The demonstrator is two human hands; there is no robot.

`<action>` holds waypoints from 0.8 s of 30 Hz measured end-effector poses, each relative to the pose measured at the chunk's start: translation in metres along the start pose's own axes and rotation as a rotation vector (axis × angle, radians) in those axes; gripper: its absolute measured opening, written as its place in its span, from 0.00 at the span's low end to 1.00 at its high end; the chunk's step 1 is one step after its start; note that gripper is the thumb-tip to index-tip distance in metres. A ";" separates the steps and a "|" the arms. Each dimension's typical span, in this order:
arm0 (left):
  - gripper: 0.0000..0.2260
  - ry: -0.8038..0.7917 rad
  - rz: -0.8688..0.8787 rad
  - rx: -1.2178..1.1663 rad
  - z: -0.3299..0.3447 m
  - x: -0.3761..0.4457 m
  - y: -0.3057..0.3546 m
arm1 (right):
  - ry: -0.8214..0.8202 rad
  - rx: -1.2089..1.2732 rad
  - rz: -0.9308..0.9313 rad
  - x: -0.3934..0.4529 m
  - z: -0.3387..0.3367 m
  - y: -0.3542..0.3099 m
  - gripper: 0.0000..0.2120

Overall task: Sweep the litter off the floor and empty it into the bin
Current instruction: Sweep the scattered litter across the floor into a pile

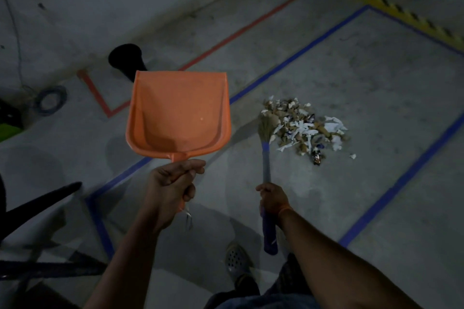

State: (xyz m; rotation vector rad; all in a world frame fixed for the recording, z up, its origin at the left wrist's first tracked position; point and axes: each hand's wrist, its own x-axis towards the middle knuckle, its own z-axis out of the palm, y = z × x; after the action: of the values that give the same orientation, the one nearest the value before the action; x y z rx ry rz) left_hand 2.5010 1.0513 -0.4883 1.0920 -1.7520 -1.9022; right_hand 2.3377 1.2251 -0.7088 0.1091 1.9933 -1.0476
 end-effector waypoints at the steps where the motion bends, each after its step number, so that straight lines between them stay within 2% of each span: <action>1: 0.14 -0.009 0.007 -0.005 0.000 0.000 0.001 | -0.001 0.012 -0.012 -0.005 0.002 0.000 0.12; 9: 0.13 -0.040 0.031 0.019 -0.022 -0.005 0.012 | 0.024 0.158 -0.061 -0.023 0.013 -0.035 0.11; 16: 0.13 -0.075 0.037 -0.022 -0.046 0.005 0.009 | 0.064 0.176 -0.074 -0.019 0.021 -0.064 0.11; 24: 0.16 -0.171 0.025 0.012 -0.056 0.092 0.020 | 0.055 0.302 -0.031 0.025 0.018 -0.116 0.10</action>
State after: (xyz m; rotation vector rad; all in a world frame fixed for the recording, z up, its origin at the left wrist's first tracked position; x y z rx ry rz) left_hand 2.4760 0.9449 -0.4951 0.9306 -1.8600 -2.0247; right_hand 2.2839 1.1303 -0.6582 0.2714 1.8782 -1.3737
